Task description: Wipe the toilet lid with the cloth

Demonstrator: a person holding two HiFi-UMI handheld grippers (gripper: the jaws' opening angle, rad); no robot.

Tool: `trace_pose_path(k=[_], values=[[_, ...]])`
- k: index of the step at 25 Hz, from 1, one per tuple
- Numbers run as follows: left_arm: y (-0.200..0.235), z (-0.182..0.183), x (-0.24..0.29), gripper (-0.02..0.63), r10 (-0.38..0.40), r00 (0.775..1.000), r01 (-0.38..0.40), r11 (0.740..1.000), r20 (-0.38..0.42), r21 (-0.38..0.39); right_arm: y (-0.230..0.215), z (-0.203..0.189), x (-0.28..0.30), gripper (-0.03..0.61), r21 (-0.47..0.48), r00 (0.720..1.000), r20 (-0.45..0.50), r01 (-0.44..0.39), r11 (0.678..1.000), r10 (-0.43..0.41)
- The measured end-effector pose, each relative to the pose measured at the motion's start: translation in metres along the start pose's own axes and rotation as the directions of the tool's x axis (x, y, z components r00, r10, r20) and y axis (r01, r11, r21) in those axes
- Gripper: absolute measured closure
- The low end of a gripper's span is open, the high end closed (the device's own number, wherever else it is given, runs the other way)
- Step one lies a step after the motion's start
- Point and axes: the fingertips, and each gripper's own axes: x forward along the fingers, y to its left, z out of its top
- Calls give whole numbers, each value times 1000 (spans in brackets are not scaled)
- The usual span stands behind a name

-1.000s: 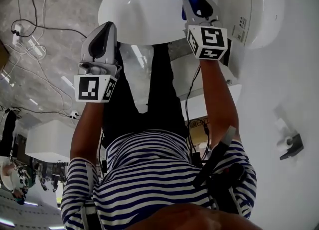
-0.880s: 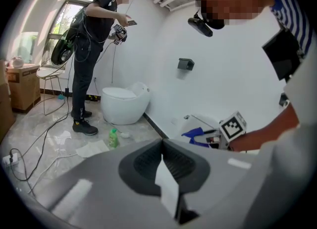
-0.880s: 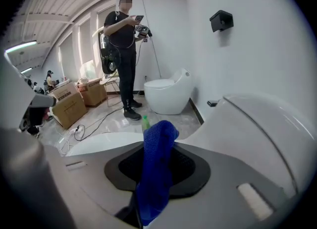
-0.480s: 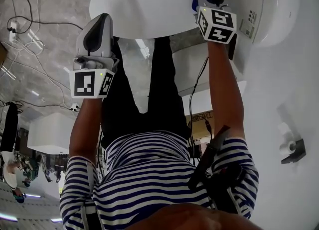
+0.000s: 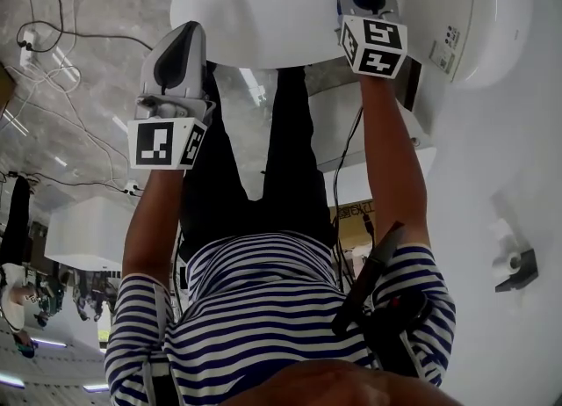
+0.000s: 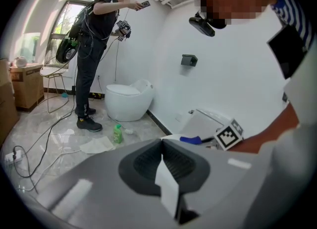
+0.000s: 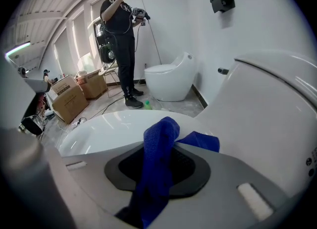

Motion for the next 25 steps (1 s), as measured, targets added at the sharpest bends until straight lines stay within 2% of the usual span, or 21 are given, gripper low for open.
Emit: trace_pose_path(k=[13, 25], values=[[49, -1, -42, 612, 51, 998, -51, 998, 25, -23, 123, 8, 17, 472, -55, 991, -11, -134, 989, 133], [90, -4, -70, 612, 80, 996, -78, 996, 37, -47, 254, -1, 28, 472, -112, 959, -49, -283, 953, 279]])
